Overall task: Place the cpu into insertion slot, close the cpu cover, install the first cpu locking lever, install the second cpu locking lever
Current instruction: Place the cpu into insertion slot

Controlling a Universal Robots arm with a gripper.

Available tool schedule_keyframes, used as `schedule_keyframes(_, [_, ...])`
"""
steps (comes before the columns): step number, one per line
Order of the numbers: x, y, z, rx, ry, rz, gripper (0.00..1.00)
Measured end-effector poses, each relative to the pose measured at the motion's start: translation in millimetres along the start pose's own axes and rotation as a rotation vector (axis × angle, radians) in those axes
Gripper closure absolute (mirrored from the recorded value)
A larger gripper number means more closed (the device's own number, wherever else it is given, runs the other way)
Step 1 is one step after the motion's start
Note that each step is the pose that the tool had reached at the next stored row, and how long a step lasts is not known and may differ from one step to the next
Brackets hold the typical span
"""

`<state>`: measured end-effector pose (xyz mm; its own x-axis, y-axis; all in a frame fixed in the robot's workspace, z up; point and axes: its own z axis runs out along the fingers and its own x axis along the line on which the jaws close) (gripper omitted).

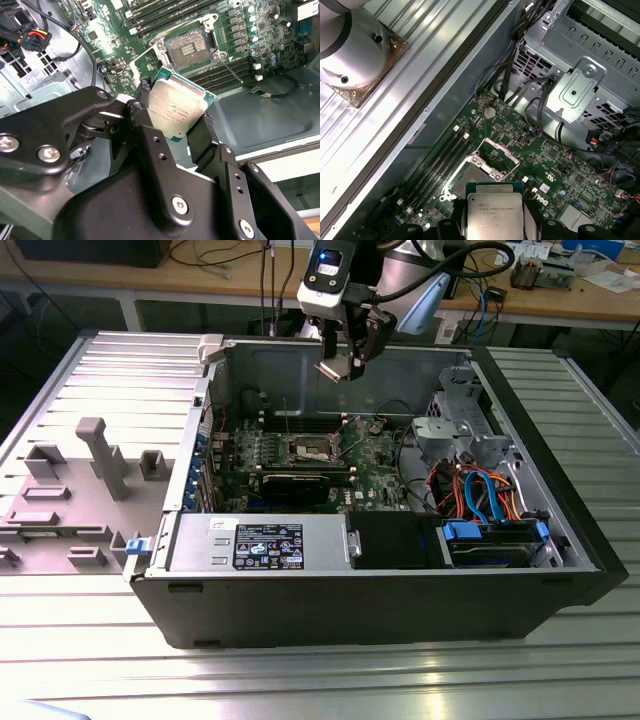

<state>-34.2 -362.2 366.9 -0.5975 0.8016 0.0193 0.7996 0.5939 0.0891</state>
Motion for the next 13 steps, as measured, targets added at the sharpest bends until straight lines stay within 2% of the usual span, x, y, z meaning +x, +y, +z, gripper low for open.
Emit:
schedule_keyframes(6, [0.2,-0.3,0.4,-0.0008,-0.0038,0.042,0.45])
schedule_keyframes(13, [0.2,-0.4,0.4,-0.0011,-0.005,0.056,0.45])
